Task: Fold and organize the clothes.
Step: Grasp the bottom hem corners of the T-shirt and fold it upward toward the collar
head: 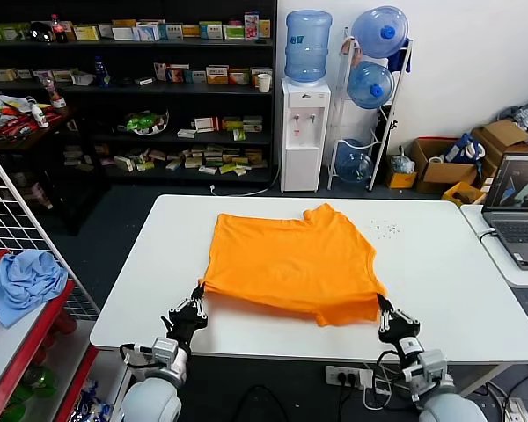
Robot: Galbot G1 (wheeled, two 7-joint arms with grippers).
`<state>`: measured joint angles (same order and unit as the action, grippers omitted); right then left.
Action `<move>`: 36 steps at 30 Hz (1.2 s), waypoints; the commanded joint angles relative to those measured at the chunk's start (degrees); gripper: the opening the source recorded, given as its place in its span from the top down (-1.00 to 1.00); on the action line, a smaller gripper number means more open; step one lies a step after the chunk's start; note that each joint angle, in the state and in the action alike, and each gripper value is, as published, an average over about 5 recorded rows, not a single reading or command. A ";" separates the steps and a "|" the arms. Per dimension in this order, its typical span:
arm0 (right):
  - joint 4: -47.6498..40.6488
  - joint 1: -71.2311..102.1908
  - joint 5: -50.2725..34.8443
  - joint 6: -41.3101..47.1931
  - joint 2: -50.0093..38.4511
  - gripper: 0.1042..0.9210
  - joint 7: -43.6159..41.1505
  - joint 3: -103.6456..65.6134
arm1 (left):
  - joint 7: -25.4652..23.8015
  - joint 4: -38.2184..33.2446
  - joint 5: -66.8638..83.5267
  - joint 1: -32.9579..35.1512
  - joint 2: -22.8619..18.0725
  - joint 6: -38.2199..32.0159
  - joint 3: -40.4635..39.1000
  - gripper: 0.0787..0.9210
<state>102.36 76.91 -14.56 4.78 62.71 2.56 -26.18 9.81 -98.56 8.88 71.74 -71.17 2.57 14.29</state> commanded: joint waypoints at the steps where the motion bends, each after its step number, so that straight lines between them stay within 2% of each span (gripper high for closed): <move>1: -9.08 -13.17 -3.00 0.31 -1.29 0.95 0.39 3.74 | -0.03 11.45 -0.95 -11.57 -1.11 -1.14 -1.73 0.97; 8: -14.54 -18.47 -4.41 1.64 -1.75 0.95 0.06 6.74 | -0.33 14.50 -0.86 -14.65 -1.04 -0.96 -3.80 0.97; 21: -24.08 -24.55 -4.40 1.74 1.05 0.93 -1.75 10.53 | -2.08 17.64 -1.19 -15.58 -1.68 0.13 -5.27 0.97; 26: -22.38 -22.73 -3.83 2.87 0.84 0.65 -2.29 9.59 | -2.70 14.95 -0.45 -12.98 -0.30 0.15 -5.10 0.92; 32: -13.41 -14.61 -3.20 6.79 -1.81 0.24 -1.86 5.63 | -2.12 9.36 4.07 -7.11 2.64 2.35 -5.24 0.56; 36: -8.65 -8.90 -3.59 9.00 -3.33 -0.01 -1.55 2.96 | -2.06 9.10 5.14 -5.76 3.46 2.98 -5.05 0.28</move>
<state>87.18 60.76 -18.12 10.40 61.22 0.93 -20.02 7.98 -86.03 10.39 61.20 -70.10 3.90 9.17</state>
